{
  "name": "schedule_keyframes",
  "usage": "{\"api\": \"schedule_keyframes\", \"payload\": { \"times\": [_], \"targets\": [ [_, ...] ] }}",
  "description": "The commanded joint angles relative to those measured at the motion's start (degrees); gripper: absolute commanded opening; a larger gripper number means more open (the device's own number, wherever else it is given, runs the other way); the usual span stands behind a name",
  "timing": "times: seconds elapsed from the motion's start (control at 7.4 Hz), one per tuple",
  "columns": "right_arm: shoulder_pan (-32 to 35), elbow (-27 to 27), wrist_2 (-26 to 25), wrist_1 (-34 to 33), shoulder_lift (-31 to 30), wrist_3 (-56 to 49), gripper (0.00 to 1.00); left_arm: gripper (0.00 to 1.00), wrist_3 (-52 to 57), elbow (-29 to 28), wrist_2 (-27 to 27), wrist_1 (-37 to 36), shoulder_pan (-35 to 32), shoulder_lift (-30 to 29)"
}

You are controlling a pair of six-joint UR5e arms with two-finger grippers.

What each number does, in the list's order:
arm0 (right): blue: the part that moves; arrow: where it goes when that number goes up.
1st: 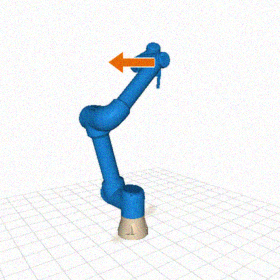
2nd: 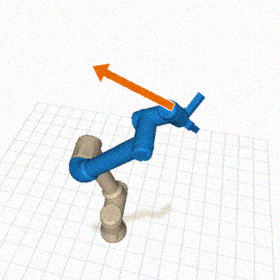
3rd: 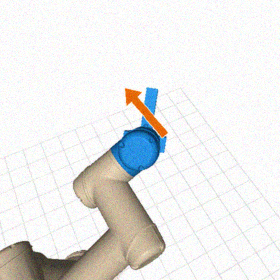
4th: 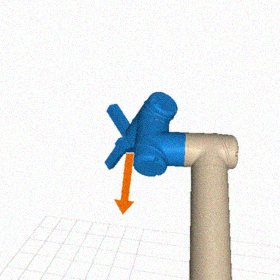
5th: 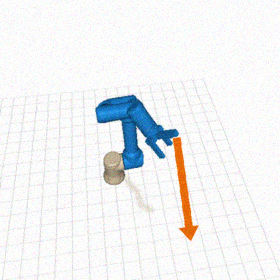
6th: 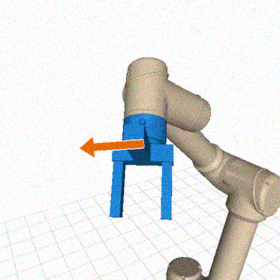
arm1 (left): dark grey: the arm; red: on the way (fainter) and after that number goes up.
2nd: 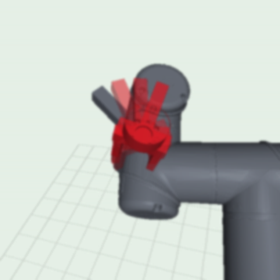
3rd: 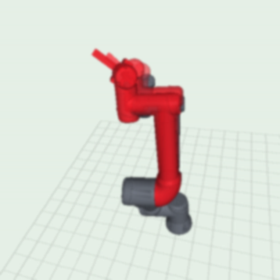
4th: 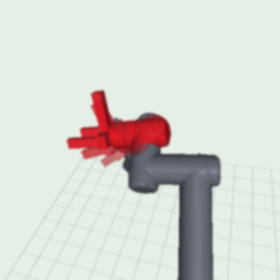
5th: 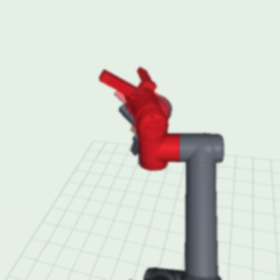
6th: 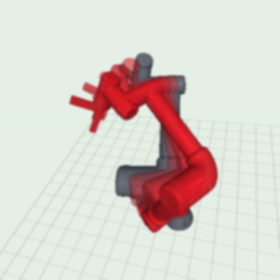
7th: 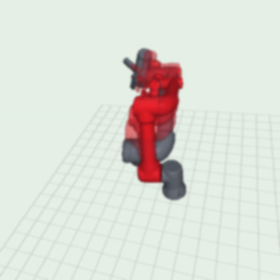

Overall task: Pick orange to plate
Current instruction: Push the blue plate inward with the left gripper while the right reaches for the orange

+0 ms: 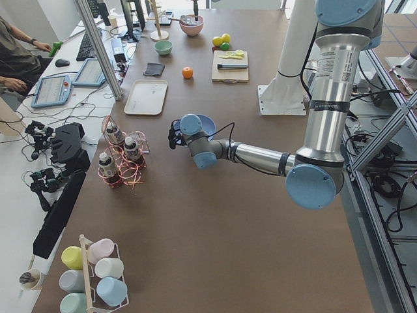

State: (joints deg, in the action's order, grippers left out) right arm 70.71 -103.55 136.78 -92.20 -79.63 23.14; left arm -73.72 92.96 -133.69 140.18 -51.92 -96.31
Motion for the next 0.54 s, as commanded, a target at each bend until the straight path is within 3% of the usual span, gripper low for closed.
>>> {"api": "schedule_keyframes", "payload": {
  "times": [0.0,0.27,0.41],
  "targets": [
    [-9.6,-0.8,-5.9,0.0,6.9,14.0,1.00,0.00,-13.8,7.6,10.5,-7.0,10.7,-5.2],
    [-17.3,-0.5,-11.2,2.3,10.7,24.0,1.00,0.00,-20.6,8.8,22.5,-17.5,22.9,-15.0],
    [-20.1,1.8,-12.9,9.9,10.7,29.8,1.00,0.00,-22.5,8.1,26.0,-18.0,26.5,-17.1]
  ]
}}
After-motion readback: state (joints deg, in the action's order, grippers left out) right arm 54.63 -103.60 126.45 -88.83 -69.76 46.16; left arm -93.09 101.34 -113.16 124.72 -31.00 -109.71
